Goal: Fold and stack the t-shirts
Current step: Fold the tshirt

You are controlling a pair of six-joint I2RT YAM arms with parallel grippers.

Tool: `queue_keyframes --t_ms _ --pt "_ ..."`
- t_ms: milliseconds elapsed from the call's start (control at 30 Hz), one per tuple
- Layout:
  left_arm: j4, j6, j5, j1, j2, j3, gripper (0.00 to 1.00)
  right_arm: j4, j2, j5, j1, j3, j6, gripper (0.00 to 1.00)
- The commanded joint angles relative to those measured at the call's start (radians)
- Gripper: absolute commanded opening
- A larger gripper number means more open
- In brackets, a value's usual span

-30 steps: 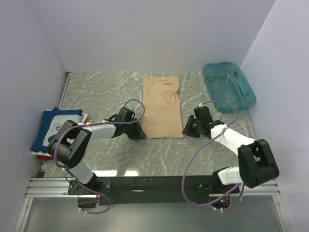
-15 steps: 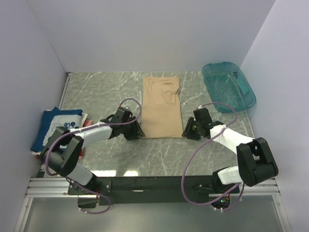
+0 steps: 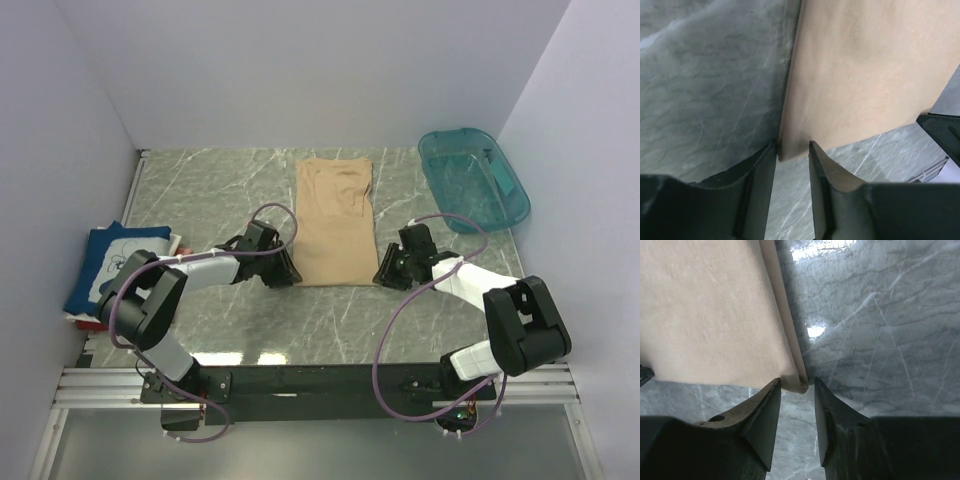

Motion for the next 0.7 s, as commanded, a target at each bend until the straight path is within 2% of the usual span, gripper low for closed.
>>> queue_keyframes --t_ms 0,100,233,400,667 --pt "-0.026 0.005 -0.05 -0.013 0.057 0.007 0.37 0.034 0.022 -0.005 0.007 -0.016 0.01 0.4" --pt "-0.025 -0.004 -0.058 -0.021 0.069 0.012 0.28 0.051 0.028 -0.017 0.005 -0.019 0.019 0.35" --pt "-0.04 -0.007 -0.069 -0.031 0.066 0.025 0.1 0.07 0.031 -0.051 0.007 -0.022 0.022 0.18" --pt "-0.092 -0.011 -0.101 -0.044 0.002 0.015 0.01 0.058 -0.039 -0.074 0.007 -0.044 0.017 0.0" --pt "-0.178 -0.038 -0.134 -0.074 -0.261 -0.114 0.01 -0.004 -0.281 -0.155 0.014 -0.179 0.027 0.0"
